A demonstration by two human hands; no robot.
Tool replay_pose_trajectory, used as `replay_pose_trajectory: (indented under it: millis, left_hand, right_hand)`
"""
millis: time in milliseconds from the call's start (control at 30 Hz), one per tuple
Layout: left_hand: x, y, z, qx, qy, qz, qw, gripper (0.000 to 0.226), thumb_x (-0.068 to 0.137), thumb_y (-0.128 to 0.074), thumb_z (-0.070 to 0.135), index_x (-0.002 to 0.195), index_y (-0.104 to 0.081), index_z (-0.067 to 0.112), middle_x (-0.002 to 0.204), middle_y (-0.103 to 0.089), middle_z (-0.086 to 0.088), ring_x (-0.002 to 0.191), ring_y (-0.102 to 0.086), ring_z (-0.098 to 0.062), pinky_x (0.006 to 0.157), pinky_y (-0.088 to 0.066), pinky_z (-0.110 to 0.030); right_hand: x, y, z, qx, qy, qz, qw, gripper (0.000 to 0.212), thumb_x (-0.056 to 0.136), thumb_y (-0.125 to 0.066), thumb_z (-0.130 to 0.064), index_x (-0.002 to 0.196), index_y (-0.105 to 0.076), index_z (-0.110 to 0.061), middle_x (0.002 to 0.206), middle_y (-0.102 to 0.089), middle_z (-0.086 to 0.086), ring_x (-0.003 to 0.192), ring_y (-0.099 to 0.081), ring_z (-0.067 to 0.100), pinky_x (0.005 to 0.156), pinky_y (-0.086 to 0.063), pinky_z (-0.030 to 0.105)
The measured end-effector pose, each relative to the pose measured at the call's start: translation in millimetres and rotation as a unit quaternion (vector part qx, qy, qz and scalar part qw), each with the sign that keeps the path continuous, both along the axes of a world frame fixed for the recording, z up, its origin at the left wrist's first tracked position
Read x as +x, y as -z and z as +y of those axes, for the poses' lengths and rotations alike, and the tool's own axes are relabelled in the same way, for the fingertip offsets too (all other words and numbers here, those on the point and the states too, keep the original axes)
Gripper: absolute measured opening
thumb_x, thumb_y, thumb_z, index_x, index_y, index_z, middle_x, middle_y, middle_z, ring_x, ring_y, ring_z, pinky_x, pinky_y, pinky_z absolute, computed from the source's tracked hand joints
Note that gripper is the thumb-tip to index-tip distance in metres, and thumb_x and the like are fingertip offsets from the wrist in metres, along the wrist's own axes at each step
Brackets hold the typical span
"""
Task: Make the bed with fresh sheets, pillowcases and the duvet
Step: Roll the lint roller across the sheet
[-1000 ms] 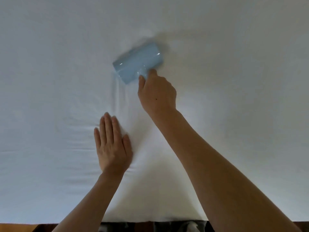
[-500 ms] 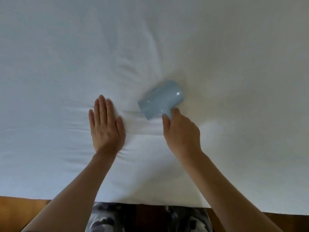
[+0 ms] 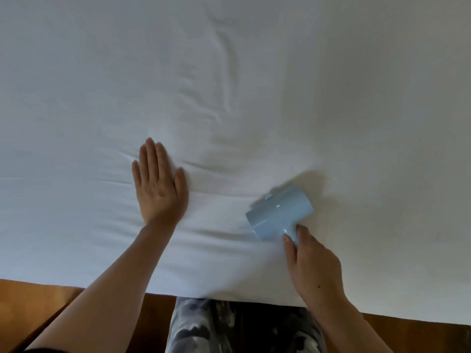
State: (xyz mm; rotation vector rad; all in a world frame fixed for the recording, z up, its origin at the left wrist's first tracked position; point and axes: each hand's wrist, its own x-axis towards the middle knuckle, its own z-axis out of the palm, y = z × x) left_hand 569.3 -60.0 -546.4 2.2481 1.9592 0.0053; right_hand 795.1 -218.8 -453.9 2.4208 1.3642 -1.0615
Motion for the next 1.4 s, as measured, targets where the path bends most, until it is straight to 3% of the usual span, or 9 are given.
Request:
replay_pose_trajectory:
  millis: [167,433,567,733,1033,1133,1200,1300,1400]
  left_hand:
    - [-6.5,-0.9,-4.2,-0.012,0.014,0.002,1.000,0.062,0.100,-0.026,0.037,0.150,-0.020,0.001,0.158,-0.019,-0.017,0.147,-0.015,-0.029,0.120,-0.008,-0.042]
    - [-14.8,-0.7,-8.1,-0.012,0.028,-0.013,0.999,0.061,0.098,-0.030,0.035,0.147,-0.028,-0.001,0.155,-0.025,-0.018,0.146,-0.019,-0.030,0.120,-0.012,-0.043]
    - [-13.8,0.4,-8.6,-0.003,0.027,-0.005,1.000,0.061,0.098,-0.030,0.034,0.147,-0.028,-0.001,0.155,-0.025,-0.018,0.146,-0.018,-0.029,0.120,-0.011,-0.042]
    - [-12.1,-0.8,-8.9,0.001,0.026,-0.004,1.000,0.061,0.097,-0.030,0.034,0.147,-0.029,-0.002,0.155,-0.024,-0.018,0.146,-0.017,-0.029,0.120,-0.011,-0.043]
    - [2.1,-8.8,-5.6,0.010,-0.011,-0.053,0.998,0.060,0.097,-0.032,0.033,0.146,-0.031,-0.001,0.155,-0.025,-0.019,0.145,-0.018,-0.030,0.119,-0.011,-0.043]
    - [23.4,-13.9,8.7,0.031,-0.025,-0.083,0.996,0.059,0.098,-0.033,0.032,0.146,-0.032,-0.001,0.154,-0.027,-0.021,0.144,-0.021,-0.033,0.118,-0.011,-0.042]
    - [40.8,-16.1,26.0,0.034,-0.031,-0.090,0.995,0.058,0.099,-0.033,0.032,0.147,-0.029,0.000,0.155,-0.024,-0.021,0.145,-0.019,-0.033,0.119,-0.007,-0.040]
    - [65.1,-17.0,59.7,0.032,-0.030,-0.080,0.996,0.058,0.101,-0.032,0.033,0.149,-0.025,0.003,0.157,-0.018,-0.020,0.146,-0.014,-0.032,0.119,-0.002,-0.037]
    - [74.7,-9.3,83.7,0.008,-0.030,-0.060,0.998,0.060,0.101,-0.029,0.036,0.150,-0.020,0.004,0.158,-0.015,-0.019,0.147,-0.012,-0.032,0.119,-0.005,-0.042]
  right_hand:
    - [-20.9,14.2,76.9,0.052,-0.009,-0.009,0.999,0.036,0.100,-0.031,-0.040,0.117,-0.048,-0.013,0.093,-0.064,0.006,0.087,-0.064,0.031,0.062,-0.031,0.032]
    - [-48.2,23.1,243.6,0.141,-0.031,-0.003,0.989,0.038,0.102,-0.031,-0.037,0.128,-0.045,-0.013,0.104,-0.064,0.012,0.099,-0.061,0.034,0.068,-0.031,0.031]
    - [-51.2,24.7,280.3,0.159,-0.042,-0.001,0.986,0.036,0.102,-0.032,-0.037,0.126,-0.047,-0.014,0.107,-0.064,0.009,0.101,-0.060,0.030,0.069,-0.031,0.028]
    - [-43.6,23.0,248.1,0.151,-0.043,0.011,0.988,0.037,0.102,-0.032,-0.037,0.127,-0.045,-0.015,0.103,-0.065,0.009,0.097,-0.062,0.031,0.067,-0.031,0.029]
    - [0.3,9.4,113.5,0.083,-0.050,0.041,0.994,0.034,0.100,-0.029,-0.042,0.116,-0.046,-0.018,0.093,-0.065,0.002,0.089,-0.063,0.027,0.062,-0.030,0.030]
    - [12.5,0.0,82.0,0.086,-0.027,0.050,0.995,0.028,0.098,-0.037,-0.042,0.104,-0.052,-0.018,0.076,-0.060,-0.002,0.077,-0.064,0.028,0.058,-0.030,0.031]
    - [19.6,-8.7,76.1,0.100,-0.003,0.045,0.994,0.024,0.095,-0.045,-0.038,0.097,-0.055,-0.016,0.064,-0.052,-0.002,0.069,-0.062,0.032,0.055,-0.028,0.031]
    - [32.9,-11.8,92.7,0.105,0.009,0.015,0.994,0.023,0.095,-0.046,-0.037,0.094,-0.054,-0.014,0.065,-0.058,0.005,0.073,-0.062,0.038,0.057,-0.026,0.032]
    - [40.2,-9.0,134.9,0.135,0.022,0.014,0.990,0.020,0.096,-0.043,-0.036,0.086,-0.042,-0.019,0.058,-0.041,-0.005,0.072,-0.060,0.038,0.057,-0.027,0.032]
